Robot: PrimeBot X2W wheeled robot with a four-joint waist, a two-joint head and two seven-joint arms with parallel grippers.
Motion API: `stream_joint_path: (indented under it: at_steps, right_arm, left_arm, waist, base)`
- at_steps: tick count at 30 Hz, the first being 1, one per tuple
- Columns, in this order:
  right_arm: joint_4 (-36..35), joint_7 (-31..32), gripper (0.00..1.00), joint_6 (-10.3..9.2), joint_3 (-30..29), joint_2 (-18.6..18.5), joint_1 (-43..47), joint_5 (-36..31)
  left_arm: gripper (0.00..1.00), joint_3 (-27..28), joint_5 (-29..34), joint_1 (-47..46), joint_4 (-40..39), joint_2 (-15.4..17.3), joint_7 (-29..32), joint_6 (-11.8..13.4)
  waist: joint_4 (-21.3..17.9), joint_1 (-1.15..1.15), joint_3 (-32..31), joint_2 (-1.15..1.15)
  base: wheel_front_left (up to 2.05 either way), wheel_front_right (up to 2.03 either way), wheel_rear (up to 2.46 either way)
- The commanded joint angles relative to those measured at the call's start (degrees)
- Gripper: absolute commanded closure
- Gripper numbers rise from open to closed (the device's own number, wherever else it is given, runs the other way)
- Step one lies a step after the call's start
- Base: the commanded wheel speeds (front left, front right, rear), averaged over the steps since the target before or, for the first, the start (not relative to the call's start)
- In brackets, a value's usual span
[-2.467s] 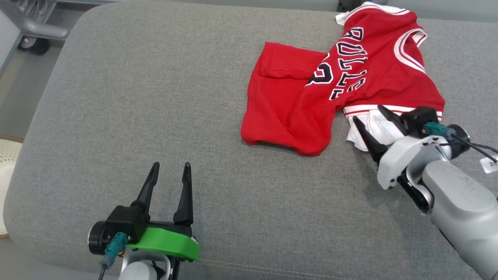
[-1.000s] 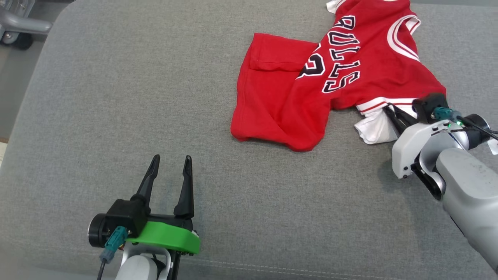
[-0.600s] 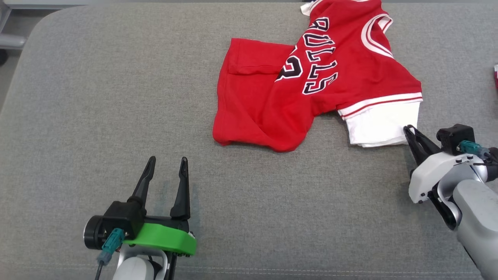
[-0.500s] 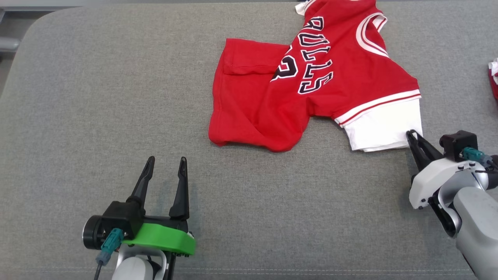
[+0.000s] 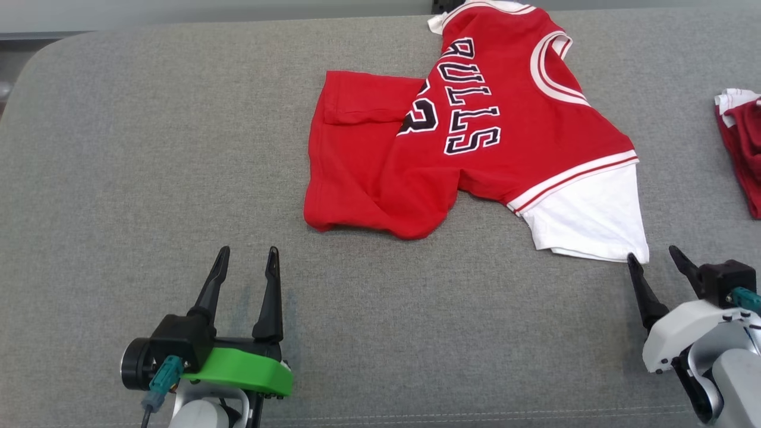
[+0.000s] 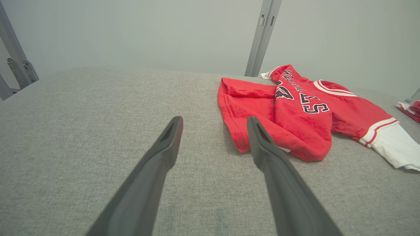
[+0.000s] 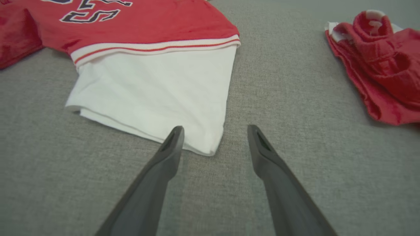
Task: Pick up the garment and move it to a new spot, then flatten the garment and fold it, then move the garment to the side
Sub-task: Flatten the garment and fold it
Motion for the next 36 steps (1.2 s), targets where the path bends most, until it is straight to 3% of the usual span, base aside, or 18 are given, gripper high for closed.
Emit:
stream_joint_path:
  at_steps: [1, 10, 17, 28, 36]
  right_arm:
    - [-1.52, 0.53, 0.0, -0.11, -1.41, 0.45, 1.85, -0.82]
    - [-12.81, 2.06, 0.0, -0.11, -8.73, 5.07, 6.56, -4.9]
    - [-19.39, 2.53, 0.0, -0.1, -10.78, 9.44, 8.9, -7.78]
    - [-23.9, 2.25, 0.0, -0.1, -11.35, 14.47, 13.07, -9.99]
    - [-24.45, 3.32, 0.0, -0.1, -10.3, 14.99, 13.68, -10.07]
  left_arm:
    - [0.0, 0.26, 0.09, 0.75, 0.15, 0.08, -0.11, -0.02]
    - [0.0, 0.49, 0.37, 1.71, 0.91, 0.08, -0.11, -0.4]
    - [0.0, 0.53, 0.53, 2.53, 1.56, 0.09, -0.11, -0.5]
    - [0.0, 2.55, 0.57, 5.63, 2.25, 0.09, -0.11, -0.71]
    - [0.0, 3.02, 0.26, 6.39, 2.41, 0.08, -0.11, -0.91]
  waist:
    - [-0.54, 0.0, -0.8, 0.57]
    - [-2.37, 0.0, -3.99, 0.57]
    - [-2.92, 0.0, -7.27, 0.57]
    - [-2.85, 0.0, -11.86, 0.57]
    - [-2.61, 0.0, -11.93, 0.57]
  base:
    - [0.0, 0.0, 0.0]
    - [0.0, 0.0, 0.0]
    - [0.0, 0.0, 0.0]
    - [0.0, 0.0, 0.0]
    - [0.0, 0.0, 0.0]
